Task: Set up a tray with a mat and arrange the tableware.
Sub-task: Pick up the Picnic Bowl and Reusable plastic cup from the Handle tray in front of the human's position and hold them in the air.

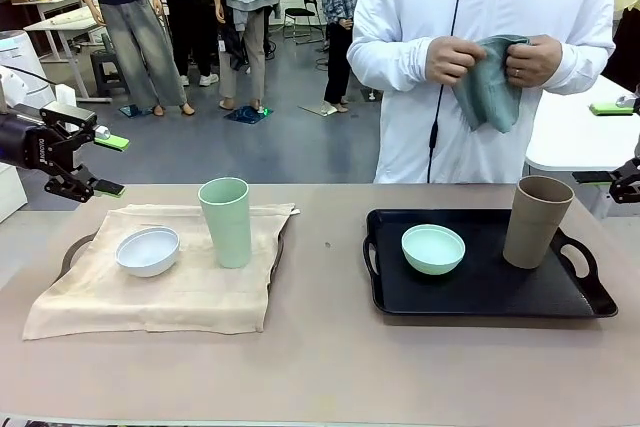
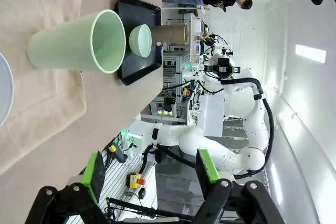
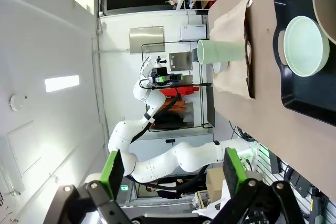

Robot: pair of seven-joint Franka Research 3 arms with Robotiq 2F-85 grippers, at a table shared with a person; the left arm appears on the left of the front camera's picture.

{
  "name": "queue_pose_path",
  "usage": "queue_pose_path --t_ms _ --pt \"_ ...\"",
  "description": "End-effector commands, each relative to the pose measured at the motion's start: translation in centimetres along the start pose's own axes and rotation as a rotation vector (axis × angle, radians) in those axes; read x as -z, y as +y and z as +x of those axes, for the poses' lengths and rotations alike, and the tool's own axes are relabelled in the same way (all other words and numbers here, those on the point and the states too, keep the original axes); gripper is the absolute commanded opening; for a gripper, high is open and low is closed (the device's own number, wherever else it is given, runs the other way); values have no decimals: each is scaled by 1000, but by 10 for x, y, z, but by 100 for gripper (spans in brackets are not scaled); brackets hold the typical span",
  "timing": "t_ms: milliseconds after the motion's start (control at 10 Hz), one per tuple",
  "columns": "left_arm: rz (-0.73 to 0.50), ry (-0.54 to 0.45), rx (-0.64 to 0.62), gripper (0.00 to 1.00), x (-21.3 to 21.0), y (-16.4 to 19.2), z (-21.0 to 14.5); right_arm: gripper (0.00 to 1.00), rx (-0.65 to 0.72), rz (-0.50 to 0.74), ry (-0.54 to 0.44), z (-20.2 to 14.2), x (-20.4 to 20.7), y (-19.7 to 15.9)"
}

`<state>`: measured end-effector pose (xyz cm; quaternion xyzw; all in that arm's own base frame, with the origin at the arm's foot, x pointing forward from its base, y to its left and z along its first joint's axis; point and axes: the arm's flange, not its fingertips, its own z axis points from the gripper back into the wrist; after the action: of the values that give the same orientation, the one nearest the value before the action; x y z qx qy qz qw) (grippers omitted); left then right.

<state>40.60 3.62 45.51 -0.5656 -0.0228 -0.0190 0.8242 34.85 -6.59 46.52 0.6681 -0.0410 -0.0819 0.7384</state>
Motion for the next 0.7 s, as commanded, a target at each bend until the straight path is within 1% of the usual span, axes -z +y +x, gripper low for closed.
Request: queue_pose_path --t_ms 0,600 --pt "-7 -2 9 91 -2 -2 -2 100 -6 18 1 -1 0 1" --pt "-7 -2 9 91 -2 -2 -2 100 -6 18 1 -1 0 1"
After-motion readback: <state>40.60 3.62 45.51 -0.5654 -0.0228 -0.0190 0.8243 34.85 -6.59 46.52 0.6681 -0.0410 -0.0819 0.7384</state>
